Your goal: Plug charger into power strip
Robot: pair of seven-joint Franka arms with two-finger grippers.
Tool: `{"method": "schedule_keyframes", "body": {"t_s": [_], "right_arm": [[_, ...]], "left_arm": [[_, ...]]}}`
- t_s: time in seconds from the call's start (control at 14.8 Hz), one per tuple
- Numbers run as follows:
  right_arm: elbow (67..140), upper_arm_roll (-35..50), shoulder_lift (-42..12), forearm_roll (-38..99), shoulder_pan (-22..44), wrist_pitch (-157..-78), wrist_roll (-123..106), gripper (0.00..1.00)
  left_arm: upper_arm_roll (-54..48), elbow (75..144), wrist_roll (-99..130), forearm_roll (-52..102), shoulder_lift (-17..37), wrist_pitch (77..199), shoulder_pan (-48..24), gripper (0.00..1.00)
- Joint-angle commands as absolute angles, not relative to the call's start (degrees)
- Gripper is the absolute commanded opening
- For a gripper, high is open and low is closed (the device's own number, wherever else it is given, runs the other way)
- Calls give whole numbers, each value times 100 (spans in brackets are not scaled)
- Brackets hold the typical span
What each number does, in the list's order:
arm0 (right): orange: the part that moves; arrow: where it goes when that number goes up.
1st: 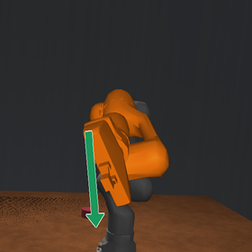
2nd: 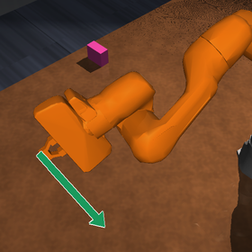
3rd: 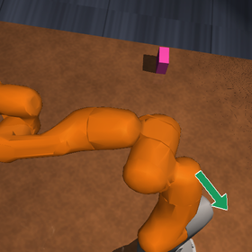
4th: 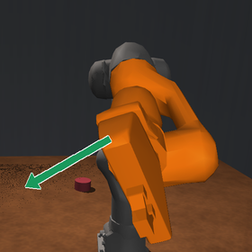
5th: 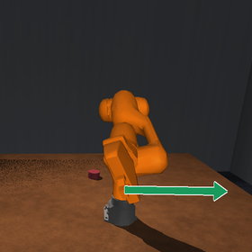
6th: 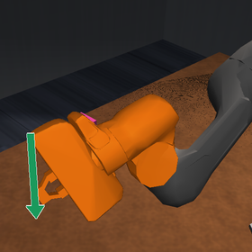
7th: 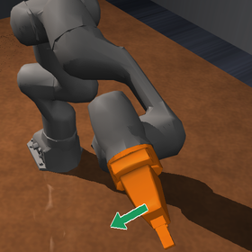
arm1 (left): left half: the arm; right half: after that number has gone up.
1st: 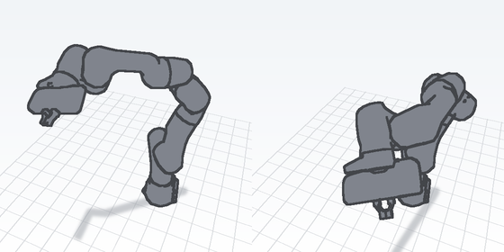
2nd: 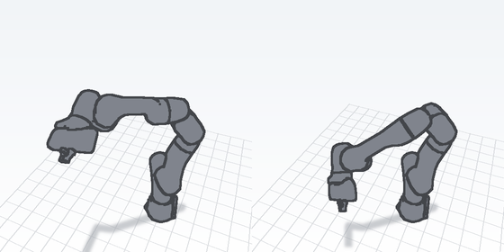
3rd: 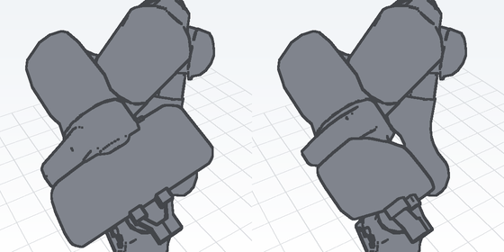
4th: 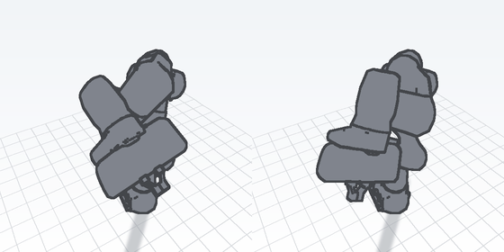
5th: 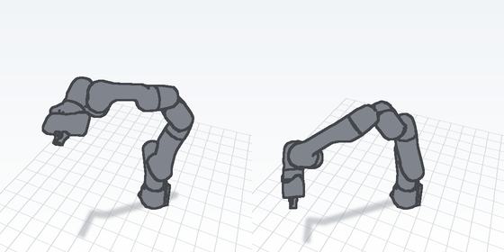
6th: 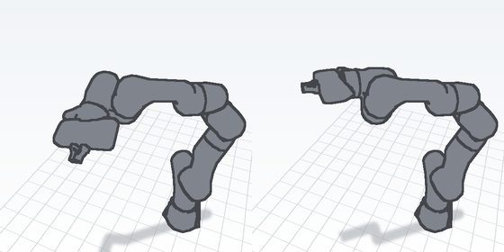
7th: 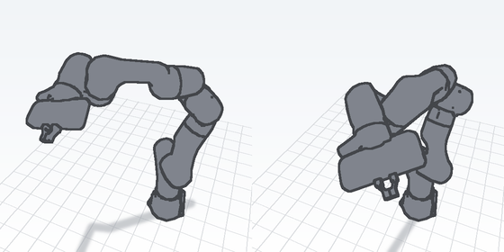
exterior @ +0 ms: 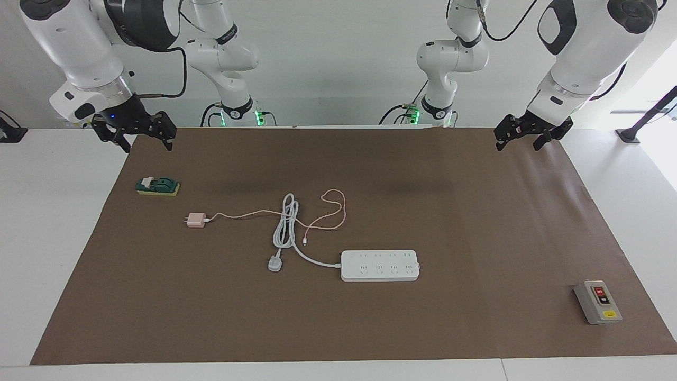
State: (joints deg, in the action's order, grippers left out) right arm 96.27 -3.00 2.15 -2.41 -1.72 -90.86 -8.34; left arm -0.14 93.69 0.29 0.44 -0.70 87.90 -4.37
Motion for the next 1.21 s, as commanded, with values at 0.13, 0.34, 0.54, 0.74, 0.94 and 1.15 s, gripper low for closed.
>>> {"method": "schedule_keyframes", "body": {"t_s": [0.13, 0.34, 0.54, 0.74, 0.94, 1.15], "right_arm": [[9703, -246, 281, -325, -150, -9123, -712, 100], [9703, -246, 281, -325, -193, -9132, -729, 100], [9703, -246, 308, -316, -193, -9149, -799, 100], [9729, -246, 316, -281, -176, -9106, -923, 100], [9800, -272, 290, -185, -333, -9097, -600, 100], [9817, -272, 71, 245, -667, -9097, 199, 100]], "left_arm": [[88, 9422, -35, 106, -132, 8745, -554, 100], [53, 9352, -26, 97, -88, 8719, -510, 100], [9, 9062, -35, 79, 149, 8587, -440, 100], [44, 9009, -79, 79, 176, 8587, -439, 100], [53, 9009, -70, 62, 202, 8631, -448, 100], [44, 8991, -62, 44, 316, 8657, -509, 100]]}}
